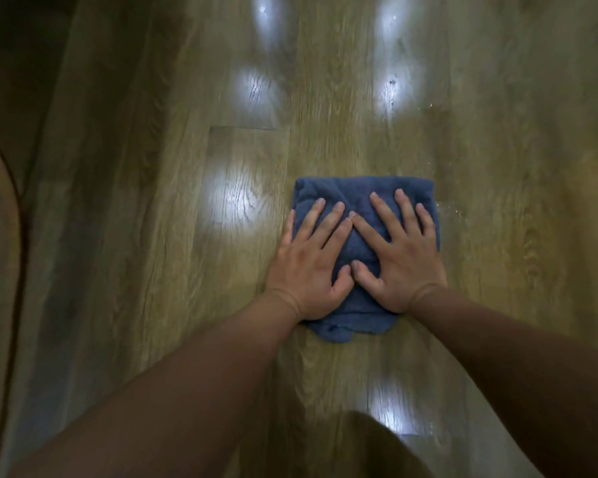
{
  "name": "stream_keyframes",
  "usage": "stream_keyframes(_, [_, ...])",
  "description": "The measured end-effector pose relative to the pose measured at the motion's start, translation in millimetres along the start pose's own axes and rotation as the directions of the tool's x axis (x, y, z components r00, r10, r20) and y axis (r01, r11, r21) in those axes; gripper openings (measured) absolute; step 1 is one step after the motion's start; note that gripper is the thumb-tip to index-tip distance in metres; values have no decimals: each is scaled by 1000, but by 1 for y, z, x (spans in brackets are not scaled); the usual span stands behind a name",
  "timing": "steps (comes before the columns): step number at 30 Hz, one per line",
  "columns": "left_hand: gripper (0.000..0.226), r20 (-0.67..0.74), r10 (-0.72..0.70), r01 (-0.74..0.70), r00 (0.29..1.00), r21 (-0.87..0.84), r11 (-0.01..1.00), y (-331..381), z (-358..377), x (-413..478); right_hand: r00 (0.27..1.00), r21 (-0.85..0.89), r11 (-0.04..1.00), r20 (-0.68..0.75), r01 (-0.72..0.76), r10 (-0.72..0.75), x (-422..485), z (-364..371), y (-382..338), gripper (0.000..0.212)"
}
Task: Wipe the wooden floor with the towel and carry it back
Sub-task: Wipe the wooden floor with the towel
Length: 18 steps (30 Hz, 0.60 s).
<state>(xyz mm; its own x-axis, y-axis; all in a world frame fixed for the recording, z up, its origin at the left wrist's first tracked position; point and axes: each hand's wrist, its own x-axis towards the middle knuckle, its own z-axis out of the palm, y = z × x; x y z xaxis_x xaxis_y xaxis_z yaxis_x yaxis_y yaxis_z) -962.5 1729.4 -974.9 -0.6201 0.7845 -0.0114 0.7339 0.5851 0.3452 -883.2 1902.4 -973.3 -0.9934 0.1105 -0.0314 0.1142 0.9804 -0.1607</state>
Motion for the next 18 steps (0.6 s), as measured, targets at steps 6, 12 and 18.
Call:
stream_keyframes(6, [71, -33, 3, -3, 999, -12, 1000, -5, 0, 12, 1000, -9, 1000, -7, -6, 6, 9, -1, 3, 72])
stream_keyframes(12, [56, -125, -41, 15, 991, -206, 978, -28, -19, -2, 1000, -1, 1000, 2, -16, 16, 6, 0, 2, 73])
stream_keyframes(18, [62, 104, -347, 320, 932, 218, 922, -82, -32, -35, 997, 53, 996, 25, -72, 71, 5, -9, -3, 75])
